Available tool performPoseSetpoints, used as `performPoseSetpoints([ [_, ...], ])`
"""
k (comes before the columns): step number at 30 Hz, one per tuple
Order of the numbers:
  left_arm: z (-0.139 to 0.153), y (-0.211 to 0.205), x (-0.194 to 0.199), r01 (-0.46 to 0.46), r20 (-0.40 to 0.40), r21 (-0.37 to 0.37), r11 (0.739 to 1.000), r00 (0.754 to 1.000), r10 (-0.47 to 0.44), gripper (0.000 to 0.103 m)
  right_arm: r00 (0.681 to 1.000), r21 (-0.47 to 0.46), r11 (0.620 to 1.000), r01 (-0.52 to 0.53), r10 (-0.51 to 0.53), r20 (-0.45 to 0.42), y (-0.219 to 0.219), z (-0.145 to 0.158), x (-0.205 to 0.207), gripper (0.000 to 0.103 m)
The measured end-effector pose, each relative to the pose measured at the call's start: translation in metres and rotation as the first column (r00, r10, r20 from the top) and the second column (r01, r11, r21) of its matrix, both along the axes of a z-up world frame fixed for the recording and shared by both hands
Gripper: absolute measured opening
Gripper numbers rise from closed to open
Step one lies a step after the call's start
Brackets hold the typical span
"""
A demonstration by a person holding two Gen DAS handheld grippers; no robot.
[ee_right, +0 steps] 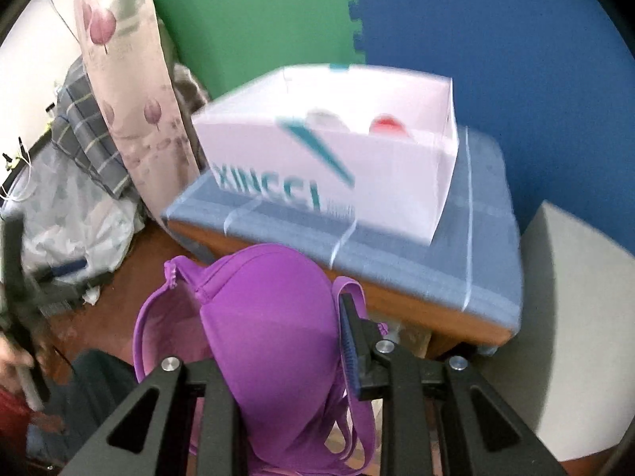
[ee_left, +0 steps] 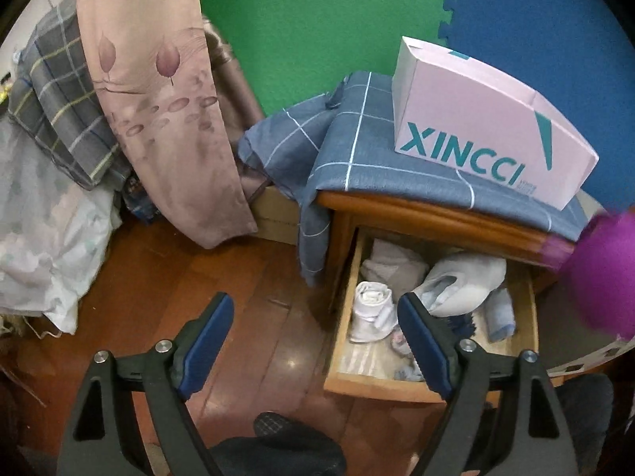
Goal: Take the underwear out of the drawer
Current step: 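Carry the purple bra with the right gripper and release it into the white box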
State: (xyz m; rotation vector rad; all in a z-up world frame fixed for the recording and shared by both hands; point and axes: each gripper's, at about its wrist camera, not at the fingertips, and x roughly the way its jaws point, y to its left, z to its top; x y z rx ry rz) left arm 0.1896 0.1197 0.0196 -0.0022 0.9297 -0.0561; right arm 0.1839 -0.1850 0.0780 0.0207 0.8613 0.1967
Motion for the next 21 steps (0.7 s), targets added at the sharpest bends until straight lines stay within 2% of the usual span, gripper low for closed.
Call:
performPoseSetpoints([
  [4,0.000,-0.003,-0.004,0.011,0.013,0.001,1.000,1.000,-0.011,0.083,0.997,0.013,1.000,0.015,-0.016,0.073,-0.007,0.056,0.013,0.024],
  [11,0.001,-0.016,-0.006,0.036,0.039,0.057,0.998,0.998,-0.039,0.085,0.978,-0.042,0.997,0.063,-0.054,0.199,-0.006,0.137,0.056,0.024],
  [16,-0.002,-0.022,-0.007,0.056,0.041,0.066,0.996,0.997,-0.058,0.086,0.966,-0.071,0.990,0.120,-0.100,0.236,-0.004,0.164,0.105,0.024],
  [21,-0.008,-0.023,-0.007,0.064,0.037,0.073,0.995,0.997,-0.067,0.086,0.969,-0.088,0.981,0.170,-0.150,0.198,-0.008,0.158,0.163,0.024],
])
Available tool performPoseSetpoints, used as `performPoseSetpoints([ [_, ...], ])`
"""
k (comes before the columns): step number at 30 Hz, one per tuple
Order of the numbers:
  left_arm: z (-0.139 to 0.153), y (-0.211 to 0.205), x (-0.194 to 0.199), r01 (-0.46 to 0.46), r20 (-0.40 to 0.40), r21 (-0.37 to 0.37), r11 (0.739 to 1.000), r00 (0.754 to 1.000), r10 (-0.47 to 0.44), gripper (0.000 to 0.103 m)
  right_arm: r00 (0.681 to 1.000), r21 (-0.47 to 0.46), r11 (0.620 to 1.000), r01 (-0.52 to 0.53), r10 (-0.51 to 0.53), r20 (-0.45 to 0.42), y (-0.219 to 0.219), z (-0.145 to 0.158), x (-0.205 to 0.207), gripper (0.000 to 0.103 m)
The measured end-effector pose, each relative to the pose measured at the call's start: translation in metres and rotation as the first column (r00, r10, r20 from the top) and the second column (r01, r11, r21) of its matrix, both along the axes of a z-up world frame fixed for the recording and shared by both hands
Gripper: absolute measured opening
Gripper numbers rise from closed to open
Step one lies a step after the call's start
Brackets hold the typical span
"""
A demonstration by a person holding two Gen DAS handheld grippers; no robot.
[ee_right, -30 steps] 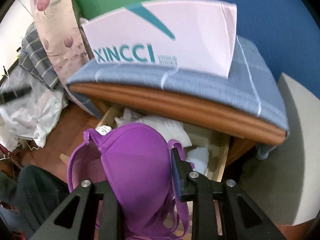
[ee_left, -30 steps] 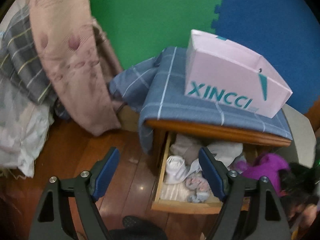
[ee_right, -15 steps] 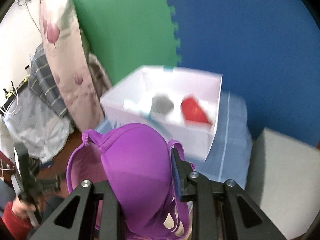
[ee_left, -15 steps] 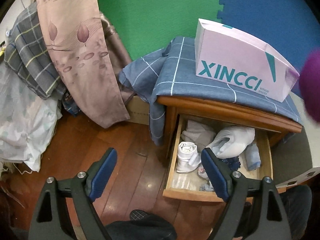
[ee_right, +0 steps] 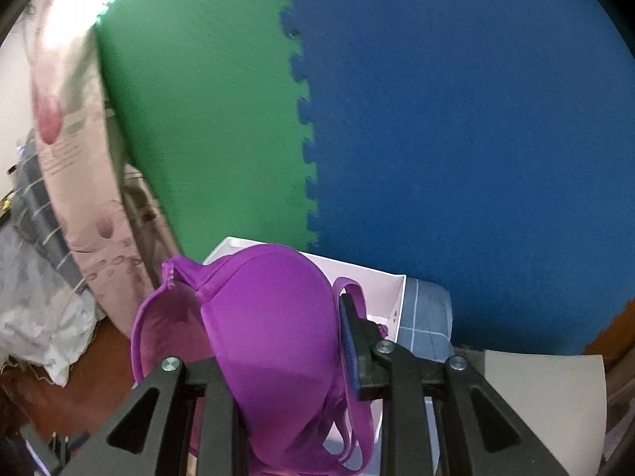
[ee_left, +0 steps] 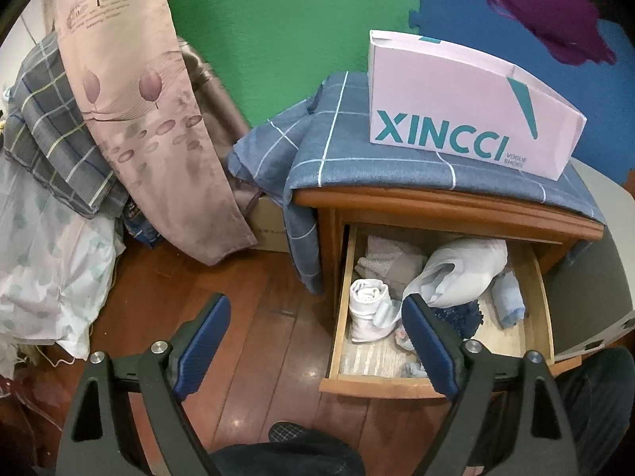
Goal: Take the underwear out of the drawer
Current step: 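Carry the purple bra with the right gripper and release it into the white box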
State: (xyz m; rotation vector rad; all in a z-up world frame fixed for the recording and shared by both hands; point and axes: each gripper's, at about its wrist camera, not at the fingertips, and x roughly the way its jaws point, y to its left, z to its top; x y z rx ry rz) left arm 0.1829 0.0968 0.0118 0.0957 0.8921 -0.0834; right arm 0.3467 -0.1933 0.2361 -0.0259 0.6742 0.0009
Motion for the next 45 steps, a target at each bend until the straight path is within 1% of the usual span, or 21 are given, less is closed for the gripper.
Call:
performPoseSetpoints([
  [5,-0.010,0.007,0.002,-0.014,-0.013,-0.002,1.000,1.000,0.014,0.086,0.997,-0.070,0.997,0.034,-0.038,-0.061,-0.003,-0.028,0.046,0.024],
  [8,-0.015,0.011,0.005,-0.024,-0.022,-0.004,1.000,0.999,0.024,0.086,0.992,-0.065,0.996,0.054,-0.061,-0.107,-0.011,-0.052,0.066,0.024],
  [12,-0.021,0.016,0.008,-0.038,-0.031,0.002,0.999,0.999,0.038,0.086,0.984,-0.104,0.993,0.062,-0.078,-0.158,-0.009,-0.084,0.084,0.024],
  [14,-0.023,0.019,0.009,-0.043,-0.038,-0.009,0.999,0.998,0.043,0.086,0.980,-0.115,0.991,0.062,-0.082,-0.183,-0.007,-0.098,0.092,0.024],
  [19,-0.029,0.024,0.011,-0.061,-0.052,-0.028,0.998,0.997,0.059,0.086,0.969,-0.159,0.986,0.044,-0.081,-0.233,0.005,-0.124,0.101,0.025],
  [21,-0.032,0.024,0.011,-0.067,-0.061,-0.035,0.997,0.996,0.065,0.086,0.969,-0.166,0.985,0.044,-0.083,-0.234,0.008,-0.127,0.100,0.029],
  [23,-0.035,0.025,0.011,-0.072,-0.070,-0.041,0.997,0.995,0.069,0.086,0.964,-0.167,0.986,0.028,-0.070,-0.257,0.011,-0.131,0.101,0.032],
  [25,-0.037,0.026,0.011,-0.077,-0.079,-0.051,0.996,0.994,0.073,0.086,0.957,-0.172,0.985,0.012,-0.061,-0.284,0.015,-0.136,0.101,0.033],
  [27,-0.038,0.027,0.011,-0.079,-0.082,-0.056,0.995,0.994,0.074,0.086,0.955,-0.185,0.983,0.001,-0.056,-0.292,0.020,-0.139,0.098,0.036],
  [30,-0.039,0.027,0.010,-0.080,-0.083,-0.053,0.995,0.994,0.075,0.086,0.955,-0.187,0.982,-0.008,-0.048,-0.294,0.025,-0.138,0.090,0.037],
  [35,-0.038,0.027,0.006,-0.089,-0.086,-0.060,0.994,0.993,0.084,0.086,0.943,-0.212,0.976,-0.053,-0.021,-0.331,0.030,-0.136,0.072,0.039],
  [36,-0.037,0.027,0.005,-0.091,-0.088,-0.061,0.994,0.993,0.085,0.086,0.941,-0.217,0.974,-0.061,-0.016,-0.339,0.031,-0.135,0.066,0.047],
  [38,-0.037,0.026,0.003,-0.092,-0.092,-0.067,0.993,0.992,0.086,0.086,0.940,-0.228,0.971,-0.071,-0.011,-0.341,0.034,-0.136,0.065,0.057],
  [40,-0.035,0.025,0.000,-0.093,-0.091,-0.070,0.993,0.992,0.086,0.086,0.941,-0.241,0.967,-0.082,-0.005,-0.339,0.035,-0.134,0.061,0.058],
  [45,-0.032,0.024,-0.003,-0.090,-0.086,-0.067,0.994,0.993,0.085,0.086,0.941,-0.230,0.969,-0.089,0.007,-0.338,0.036,-0.121,0.055,0.060],
])
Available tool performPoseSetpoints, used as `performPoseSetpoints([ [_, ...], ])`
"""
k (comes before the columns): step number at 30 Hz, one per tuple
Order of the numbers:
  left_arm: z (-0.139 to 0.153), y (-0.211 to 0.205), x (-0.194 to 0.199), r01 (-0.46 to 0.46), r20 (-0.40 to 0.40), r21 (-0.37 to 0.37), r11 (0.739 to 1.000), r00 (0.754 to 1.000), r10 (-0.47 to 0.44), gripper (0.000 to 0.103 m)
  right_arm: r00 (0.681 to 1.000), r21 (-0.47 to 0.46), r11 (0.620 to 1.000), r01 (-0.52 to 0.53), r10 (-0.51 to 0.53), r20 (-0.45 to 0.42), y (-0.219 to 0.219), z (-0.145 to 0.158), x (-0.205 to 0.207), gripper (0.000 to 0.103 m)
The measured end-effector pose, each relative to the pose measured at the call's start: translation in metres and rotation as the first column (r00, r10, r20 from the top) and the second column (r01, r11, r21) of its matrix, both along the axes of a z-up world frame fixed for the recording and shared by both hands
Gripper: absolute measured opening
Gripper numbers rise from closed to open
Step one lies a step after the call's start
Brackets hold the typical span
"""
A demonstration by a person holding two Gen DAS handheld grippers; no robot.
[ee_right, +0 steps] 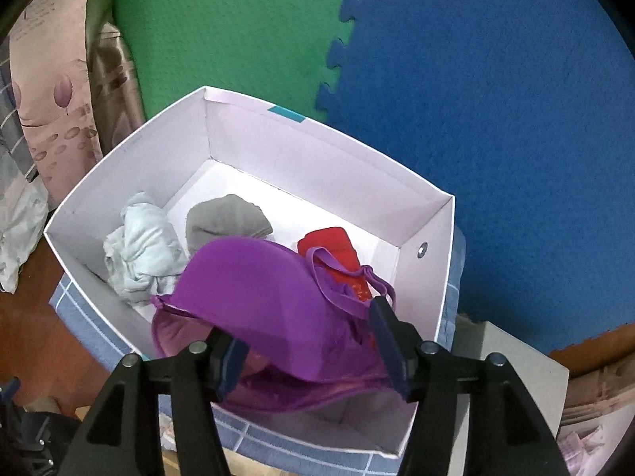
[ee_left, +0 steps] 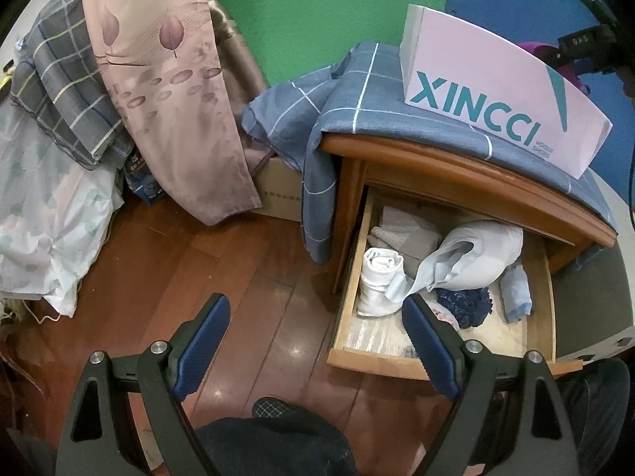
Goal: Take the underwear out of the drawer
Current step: 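Carry the purple bra with the right gripper and release it into the white box, then move the right gripper back into the drawer and grasp the light blue sock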
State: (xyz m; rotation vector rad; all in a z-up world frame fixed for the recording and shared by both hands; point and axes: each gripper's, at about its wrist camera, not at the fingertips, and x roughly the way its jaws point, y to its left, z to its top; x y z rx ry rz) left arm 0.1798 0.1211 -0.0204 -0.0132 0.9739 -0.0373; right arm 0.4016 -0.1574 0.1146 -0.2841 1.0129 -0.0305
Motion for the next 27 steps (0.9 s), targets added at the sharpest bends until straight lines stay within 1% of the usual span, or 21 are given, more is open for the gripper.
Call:
performPoseSetpoints([
  [4,0.005,-0.003,-0.004,0.005,0.012,0.005,1.000,1.000,-0.005,0.086,1.000,0.000,1.000,-0.026,0.026,-0.001,0.003,0.010,-0.009,0.060],
  [7,0.007,-0.003,-0.005,0.004,0.013,0.004,1.000,1.000,-0.005,0.086,0.999,0.029,0.999,-0.029,0.029,0.013,0.002,0.020,-0.020,0.062],
  [11,0.010,-0.005,-0.007,0.003,0.019,-0.004,1.000,1.000,-0.003,0.086,0.998,0.057,0.998,-0.039,0.037,0.042,0.000,0.033,-0.033,0.063],
  [14,0.012,-0.007,-0.010,0.006,0.023,-0.006,1.000,1.000,-0.006,0.086,0.997,0.093,0.994,-0.056,0.051,0.057,-0.007,0.041,-0.051,0.063],
  [17,0.012,-0.009,-0.011,0.008,0.023,-0.008,1.000,1.000,-0.007,0.086,0.996,0.127,0.989,-0.079,0.073,0.058,-0.014,0.041,-0.077,0.063],
  [20,0.012,-0.011,-0.012,0.008,0.022,-0.012,1.000,1.000,-0.007,0.086,0.993,0.138,0.984,-0.114,0.108,0.047,-0.023,0.031,-0.111,0.063],
  [22,0.012,-0.013,-0.012,0.008,0.025,-0.015,1.000,1.000,-0.008,0.086,0.992,0.137,0.982,-0.128,0.124,0.035,-0.030,0.018,-0.135,0.063],
  [24,0.012,-0.014,-0.012,0.011,0.021,-0.012,1.000,1.000,-0.011,0.086,0.991,0.137,0.981,-0.135,0.135,0.011,-0.035,-0.001,-0.156,0.063],
  [27,0.012,-0.013,-0.012,0.012,0.024,-0.014,1.000,1.000,-0.011,0.086,0.989,0.132,0.982,-0.135,0.141,-0.038,-0.040,-0.037,-0.182,0.063],
])
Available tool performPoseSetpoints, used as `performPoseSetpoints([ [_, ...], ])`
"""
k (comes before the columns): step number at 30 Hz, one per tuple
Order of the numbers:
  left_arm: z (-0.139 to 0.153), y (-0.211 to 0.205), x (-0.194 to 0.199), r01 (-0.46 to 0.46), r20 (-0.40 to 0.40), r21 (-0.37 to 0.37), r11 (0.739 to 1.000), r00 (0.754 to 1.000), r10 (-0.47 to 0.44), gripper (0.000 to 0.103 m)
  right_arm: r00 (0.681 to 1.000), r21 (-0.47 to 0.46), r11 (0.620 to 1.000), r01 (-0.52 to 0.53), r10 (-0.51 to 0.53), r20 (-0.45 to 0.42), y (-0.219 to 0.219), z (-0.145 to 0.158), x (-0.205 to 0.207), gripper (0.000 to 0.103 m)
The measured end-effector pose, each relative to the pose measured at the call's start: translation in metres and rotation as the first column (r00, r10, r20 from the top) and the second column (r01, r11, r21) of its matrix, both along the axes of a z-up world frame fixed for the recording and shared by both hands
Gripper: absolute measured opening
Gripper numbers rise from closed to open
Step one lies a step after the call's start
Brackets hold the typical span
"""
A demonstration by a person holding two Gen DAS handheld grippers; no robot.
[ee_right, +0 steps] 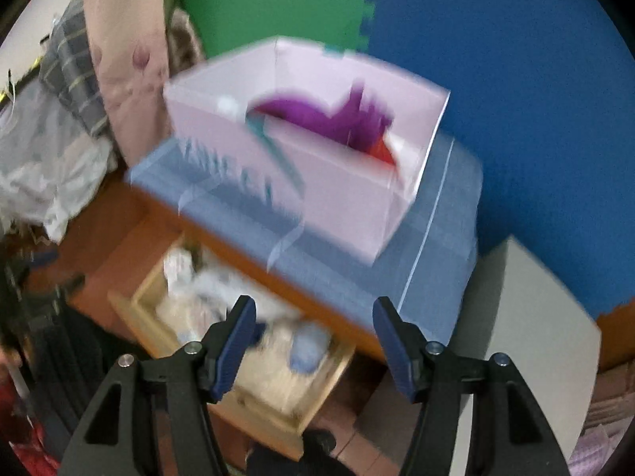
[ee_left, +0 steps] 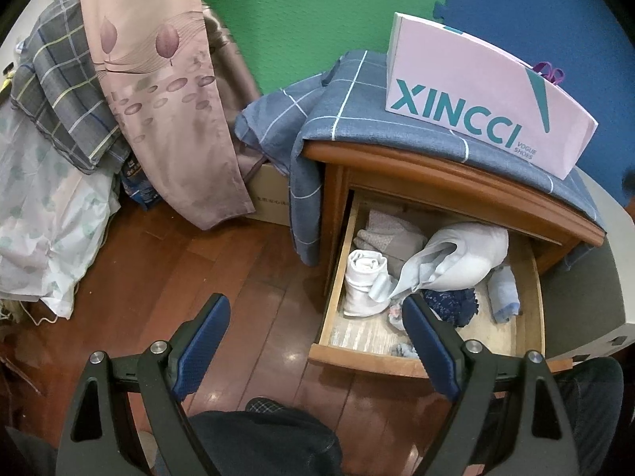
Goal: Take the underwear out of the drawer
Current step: 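Move the right gripper back into the drawer and grasp the light blue sock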
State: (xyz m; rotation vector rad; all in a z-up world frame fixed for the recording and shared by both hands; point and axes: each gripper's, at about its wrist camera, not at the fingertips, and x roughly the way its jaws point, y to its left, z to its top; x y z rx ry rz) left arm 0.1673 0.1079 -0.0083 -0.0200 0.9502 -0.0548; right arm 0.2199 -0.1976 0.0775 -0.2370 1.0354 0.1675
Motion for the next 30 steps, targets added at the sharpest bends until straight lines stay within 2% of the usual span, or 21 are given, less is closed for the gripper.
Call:
performPoseSetpoints([
  [6,-0.005,-0.003,0.000,0.007,-0.013,0.013,1.000,1.000,-0.007,0.086,0.992,-0.033,0.997,-0.064,0.059,-0.111,0.007,-0.090,-0.021,0.063],
  [12,-0.022,-0.003,0.006,0.007,-0.048,0.023,1.000,0.999,-0.006,0.086,0.979,-0.041,0.997,-0.069,0.059,-0.196,0.010,-0.169,0.000,0.063],
  [14,-0.028,-0.003,0.009,0.010,-0.056,0.027,1.000,0.998,-0.009,0.086,0.977,-0.077,0.996,-0.053,0.035,-0.212,0.010,-0.191,0.011,0.063],
  [16,-0.034,-0.003,0.012,0.013,-0.065,0.031,0.999,0.998,-0.011,0.086,0.972,-0.080,0.996,-0.050,0.030,-0.234,0.010,-0.208,0.020,0.063],
  [19,-0.041,-0.005,0.017,0.016,-0.080,0.028,0.999,0.997,-0.013,0.086,0.966,-0.135,0.989,-0.066,0.029,-0.255,0.010,-0.228,0.030,0.063],
  [22,-0.049,-0.007,0.022,0.022,-0.092,0.028,0.999,0.996,-0.020,0.086,0.973,-0.254,0.958,-0.135,0.080,-0.216,0.019,-0.241,0.031,0.064],
  [25,-0.055,-0.012,0.026,0.031,-0.106,0.030,0.999,0.994,-0.027,0.086,0.964,-0.278,0.940,-0.196,0.132,-0.231,0.027,-0.252,0.031,0.064],
  [27,-0.059,-0.015,0.027,0.033,-0.113,0.029,0.999,0.993,-0.030,0.086,0.955,-0.305,0.927,-0.217,0.136,-0.265,0.032,-0.264,0.032,0.064],
  [30,-0.063,-0.019,0.029,0.041,-0.123,0.030,0.999,0.992,-0.037,0.086,0.953,-0.366,0.899,-0.241,0.147,-0.266,0.034,-0.281,0.037,0.064],
])
